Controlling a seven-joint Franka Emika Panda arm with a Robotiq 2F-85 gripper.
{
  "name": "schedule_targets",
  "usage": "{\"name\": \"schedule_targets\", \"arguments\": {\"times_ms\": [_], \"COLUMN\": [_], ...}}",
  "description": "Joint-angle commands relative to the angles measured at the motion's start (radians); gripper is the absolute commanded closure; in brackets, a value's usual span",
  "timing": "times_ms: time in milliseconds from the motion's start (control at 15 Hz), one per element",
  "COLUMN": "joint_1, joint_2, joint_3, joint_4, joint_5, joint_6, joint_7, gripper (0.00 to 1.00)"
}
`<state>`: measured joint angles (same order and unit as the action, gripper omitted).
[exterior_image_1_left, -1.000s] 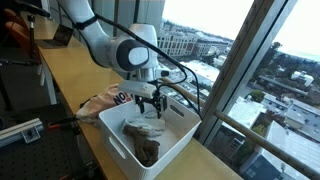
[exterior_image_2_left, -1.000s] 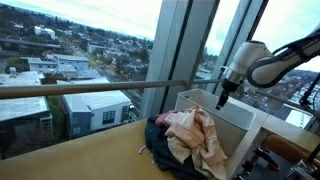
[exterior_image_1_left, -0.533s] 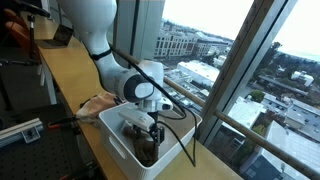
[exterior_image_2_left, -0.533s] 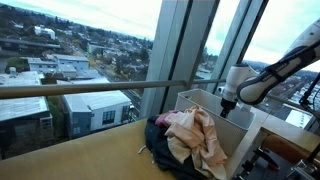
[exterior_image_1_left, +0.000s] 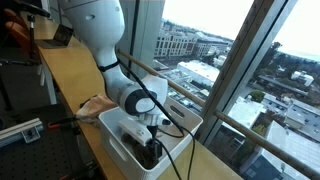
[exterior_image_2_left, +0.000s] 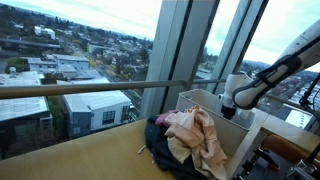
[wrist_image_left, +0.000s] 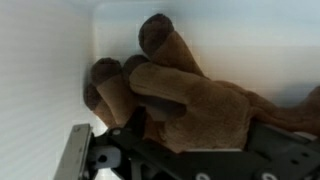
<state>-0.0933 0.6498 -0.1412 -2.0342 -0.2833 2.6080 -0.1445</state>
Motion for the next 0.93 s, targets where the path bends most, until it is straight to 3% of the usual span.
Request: {"name": "schedule_targets", "arguments": {"times_ms": [0, 667, 867], "joint_1": [-0.026, -0.031, -0.033], "joint_2": [0.05, 0.031, 0.02], "joint_3": [0.02, 0.039, 0.042], "joint_4": [0.038, 0.073, 0.078], "joint_5": [0.032, 0.06, 0.063], "joint_6": [-0.028, -0.086, -0.099], "joint_7": [-0.026, -0.049, -0.052], "gripper": [0.28, 0.98, 1.0]}}
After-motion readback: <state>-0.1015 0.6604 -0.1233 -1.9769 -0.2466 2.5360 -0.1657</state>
